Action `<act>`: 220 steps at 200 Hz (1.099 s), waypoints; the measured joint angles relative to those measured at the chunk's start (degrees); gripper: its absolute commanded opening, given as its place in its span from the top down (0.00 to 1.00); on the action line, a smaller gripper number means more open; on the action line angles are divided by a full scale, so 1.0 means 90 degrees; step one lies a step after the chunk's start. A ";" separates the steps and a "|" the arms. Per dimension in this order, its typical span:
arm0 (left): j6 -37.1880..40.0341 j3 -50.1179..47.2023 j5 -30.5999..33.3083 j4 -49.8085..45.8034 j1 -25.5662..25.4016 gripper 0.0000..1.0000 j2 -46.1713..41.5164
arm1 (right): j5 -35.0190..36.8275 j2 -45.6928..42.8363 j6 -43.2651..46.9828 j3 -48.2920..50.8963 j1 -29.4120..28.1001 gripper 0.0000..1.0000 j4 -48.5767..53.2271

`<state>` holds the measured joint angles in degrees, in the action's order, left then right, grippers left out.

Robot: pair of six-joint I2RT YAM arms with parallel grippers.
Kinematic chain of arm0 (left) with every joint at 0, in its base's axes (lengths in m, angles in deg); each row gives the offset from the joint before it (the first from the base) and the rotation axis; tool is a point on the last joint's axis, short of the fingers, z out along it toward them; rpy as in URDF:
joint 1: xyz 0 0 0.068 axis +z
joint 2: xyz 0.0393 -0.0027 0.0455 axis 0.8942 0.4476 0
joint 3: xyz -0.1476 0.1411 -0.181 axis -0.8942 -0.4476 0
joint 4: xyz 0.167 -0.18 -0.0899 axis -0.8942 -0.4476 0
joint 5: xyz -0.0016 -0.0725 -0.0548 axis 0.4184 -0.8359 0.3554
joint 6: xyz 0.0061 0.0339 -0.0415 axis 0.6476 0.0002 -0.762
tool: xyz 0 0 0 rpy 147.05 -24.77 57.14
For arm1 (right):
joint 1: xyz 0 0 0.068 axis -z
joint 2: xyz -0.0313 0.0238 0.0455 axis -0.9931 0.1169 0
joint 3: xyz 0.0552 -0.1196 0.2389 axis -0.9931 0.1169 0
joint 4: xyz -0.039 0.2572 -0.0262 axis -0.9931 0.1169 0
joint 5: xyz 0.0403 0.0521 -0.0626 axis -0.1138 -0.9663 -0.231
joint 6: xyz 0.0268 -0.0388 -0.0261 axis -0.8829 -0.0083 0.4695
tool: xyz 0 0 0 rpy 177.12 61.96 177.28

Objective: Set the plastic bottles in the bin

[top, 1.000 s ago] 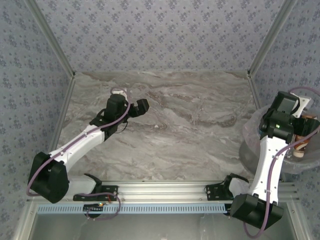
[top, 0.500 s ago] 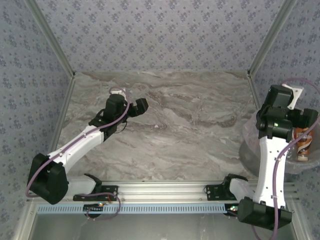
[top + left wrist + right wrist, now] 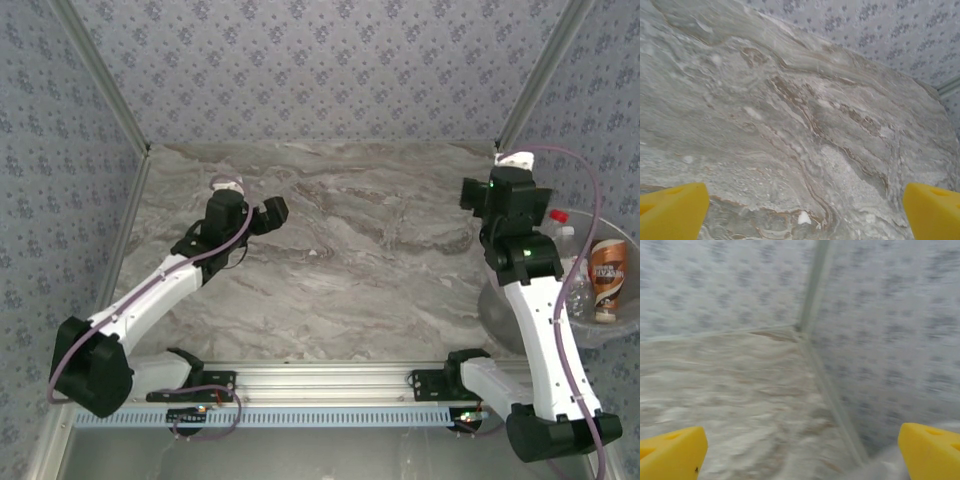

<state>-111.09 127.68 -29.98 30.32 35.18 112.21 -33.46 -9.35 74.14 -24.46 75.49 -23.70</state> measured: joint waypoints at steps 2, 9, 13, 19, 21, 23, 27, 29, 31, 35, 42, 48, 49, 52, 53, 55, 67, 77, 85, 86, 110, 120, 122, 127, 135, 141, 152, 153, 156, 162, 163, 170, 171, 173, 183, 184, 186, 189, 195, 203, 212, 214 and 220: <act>0.0012 -0.0002 0.0027 -0.0024 0.0015 0.00 -0.0032 | -0.0104 -0.0007 -0.0027 0.0053 -0.0019 0.00 -0.0078; 0.0041 -0.0017 0.0109 -0.0070 0.0056 0.01 -0.0136 | -0.0408 -0.0002 -0.0129 0.0211 -0.0090 0.00 -0.0279; 0.0053 -0.0024 0.0175 -0.0104 0.0090 0.01 -0.0211 | -0.0534 0.0017 -0.0172 0.0287 -0.0126 0.00 -0.0369; 0.0070 -0.0036 0.0255 -0.0146 0.0141 0.01 -0.0304 | -0.0736 0.0070 -0.0243 0.0403 -0.0177 0.00 -0.0503; 0.0075 -0.0044 0.0282 -0.0168 0.0158 0.01 -0.0335 | -0.0770 0.0080 -0.0260 0.0423 -0.0187 0.00 -0.0532; 0.0095 -0.0046 0.0325 -0.0187 0.0182 0.01 -0.0372 | -0.0826 0.0109 -0.0279 0.0452 -0.0202 0.00 -0.0568; 0.0100 -0.0053 0.0376 -0.0219 0.0226 0.01 -0.0432 | -0.0925 0.0168 -0.0313 0.0503 -0.0231 0.00 -0.0634; 0.0112 -0.0053 0.0413 -0.0240 0.0253 0.01 -0.0466 | -0.0957 0.0187 -0.0323 0.0517 -0.0238 0.00 -0.0651; 0.0114 -0.0056 0.0440 -0.0255 0.0272 0.01 -0.0493 | -0.1001 0.0223 -0.0330 0.0542 -0.0250 0.00 -0.0685; 0.0124 -0.0063 0.0505 -0.0282 0.0323 0.01 -0.0551 | -0.1078 0.0287 -0.0357 0.0571 -0.0270 0.00 -0.0729; 0.0165 -0.0080 0.0622 -0.0328 0.0423 0.01 -0.0651 | -0.1188 0.0403 -0.0379 0.0607 -0.0289 0.00 -0.0794; 0.0214 -0.0095 0.0729 -0.0376 0.0508 0.01 -0.0726 | -0.1275 0.0510 -0.0386 0.0644 -0.0296 0.00 -0.0857; 0.0216 -0.0097 0.0758 -0.0393 0.0527 0.01 -0.0746 | -0.1287 0.0522 -0.0386 0.0651 -0.0299 0.00 -0.0865; 0.0243 -0.0107 0.0831 -0.0420 0.0573 0.01 -0.0780 | -0.1326 0.0566 -0.0386 0.0670 -0.0306 0.00 -0.0896; 0.0262 -0.0109 0.0865 -0.0427 0.0595 0.01 -0.0794 | -0.1345 0.0585 -0.0386 0.0682 -0.0306 0.00 -0.0911; 0.0270 -0.0114 0.0894 -0.0444 0.0612 0.01 -0.0809 | -0.1372 0.0614 -0.0386 0.0699 -0.0306 0.00 -0.0928; 0.0374 -0.0148 0.1243 -0.0563 0.0799 0.00 -0.0923 | -0.1523 0.0721 -0.0374 0.0857 -0.0306 0.00 -0.1078; 0.0452 -0.0185 0.1562 -0.0656 0.0957 0.01 -0.0981 | -0.1656 0.0767 -0.0342 0.1056 -0.0306 0.00 -0.1231; 0.0512 -0.0223 0.1766 -0.0707 0.1107 0.01 -0.0993 | -0.1756 0.0804 -0.0301 0.1219 -0.0306 0.00 -0.1328; 0.0525 -0.0236 0.1795 -0.0714 0.1134 0.01 -0.0996 | -0.1770 0.0806 -0.0299 0.1251 -0.0306 0.00 -0.1345; 0.0767 -0.0491 0.2305 -0.0826 0.1632 0.01 -0.0991 | -0.1987 0.0947 -0.0151 0.1710 -0.0306 0.00 -0.1632; 0.0879 -0.0624 0.2555 -0.0872 0.1838 0.00 -0.0981 | -0.2057 0.1047 -0.0092 0.1863 -0.0301 0.00 -0.1739; 0.0891 -0.0646 0.2586 -0.0874 0.1865 0.01 -0.0979 | -0.2076 0.1064 -0.0083 0.1894 -0.0299 0.00 -0.1768; 0.0935 -0.0716 0.2718 -0.0867 0.1962 0.01 -0.0974 | -0.2108 0.1120 -0.0051 0.1962 -0.0289 0.00 -0.1819; 0.0998 -0.0850 0.2892 -0.0845 0.2108 0.01 -0.0969 | -0.2183 0.1207 -0.0007 0.2069 -0.0277 0.00 -0.1911; 0.1047 -0.0954 0.2992 -0.0797 0.2205 0.01 -0.0967 | -0.2217 0.1275 0.0027 0.2137 -0.0265 0.00 -0.1982; 0.1166 -0.1195 0.3135 -0.0610 0.2395 0.01 -0.0920 | -0.2302 0.1411 0.0061 0.2263 -0.0209 0.00 -0.2118; 0.1173 -0.1209 0.3140 -0.0593 0.2407 0.01 -0.0913 | -0.2329 0.1426 0.0066 0.2278 -0.0199 0.00 -0.2137; 0.1205 -0.1275 0.3172 -0.0525 0.2453 0.01 -0.0891 | -0.2351 0.1457 0.0073 0.2310 -0.0175 0.00 -0.2181; 0.1302 -0.1433 0.3196 -0.0328 0.2552 0.01 -0.0818 | -0.2416 0.1537 0.0087 0.2368 -0.0124 0.00 -0.2246; 0.1316 -0.1450 0.3198 -0.0308 0.2562 0.00 -0.0806 | -0.2426 0.1559 0.0090 0.2382 -0.0109 0.00 -0.2263; 0.1460 -0.1620 0.3201 -0.0083 0.2664 0.01 -0.0687 | -0.2514 0.1666 0.0134 0.2446 -0.0039 0.00 -0.2348; 0.1491 -0.1651 0.3198 -0.0027 0.2681 0.01 -0.0653 | -0.2516 0.1681 0.0134 0.2453 -0.0032 0.00 -0.2363; 0.1540 -0.1702 0.3194 0.0044 0.2708 0.01 -0.0605 | -0.2535 0.1717 0.0138 0.2470 -0.0010 0.00 -0.2385; 0.1744 -0.1921 0.3164 0.0396 0.2798 0.01 -0.0393 | -0.2618 0.1887 0.0180 0.2555 0.0070 0.00 -0.2526; 0.1783 -0.1950 0.3155 0.0454 0.2810 0.01 -0.0359 | -0.2625 0.1902 0.0182 0.2562 0.0075 0.00 -0.2531; 0.1809 -0.1984 0.3143 0.0505 0.2824 0.01 -0.0318 | -0.2633 0.1943 0.0185 0.2582 0.0087 0.00 -0.2565; 0.1892 -0.2059 0.3099 0.0639 0.2856 0.01 -0.0243 | -0.2650 0.1987 0.0189 0.2603 0.0107 0.00 -0.2606; 0.2006 -0.2174 0.2992 0.0857 0.2907 0.01 -0.0114 | -0.2681 0.2091 0.0206 0.2662 0.0141 0.00 -0.2691; 0.2140 -0.2300 0.2810 0.1156 0.2977 0.01 0.0058 | -0.2698 0.2191 0.0216 0.2727 0.0165 0.00 -0.2788; 0.2271 -0.2392 0.2584 0.1479 0.3036 0.01 0.0272 | -0.2722 0.2302 0.0243 0.2807 0.0189 0.00 -0.2919; 0.2290 -0.2409 0.2535 0.1559 0.3050 0.01 0.0318 | -0.2730 0.2324 0.0253 0.2827 0.0194 0.00 -0.2948; 0.2363 -0.2431 0.2419 0.1761 0.3075 0.00 0.0466 | -0.2735 0.2392 0.0267 0.2878 0.0204 0.00 -0.3038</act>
<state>-89.82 105.80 -8.21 46.16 62.85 116.40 -58.07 12.18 76.55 1.44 77.33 -51.04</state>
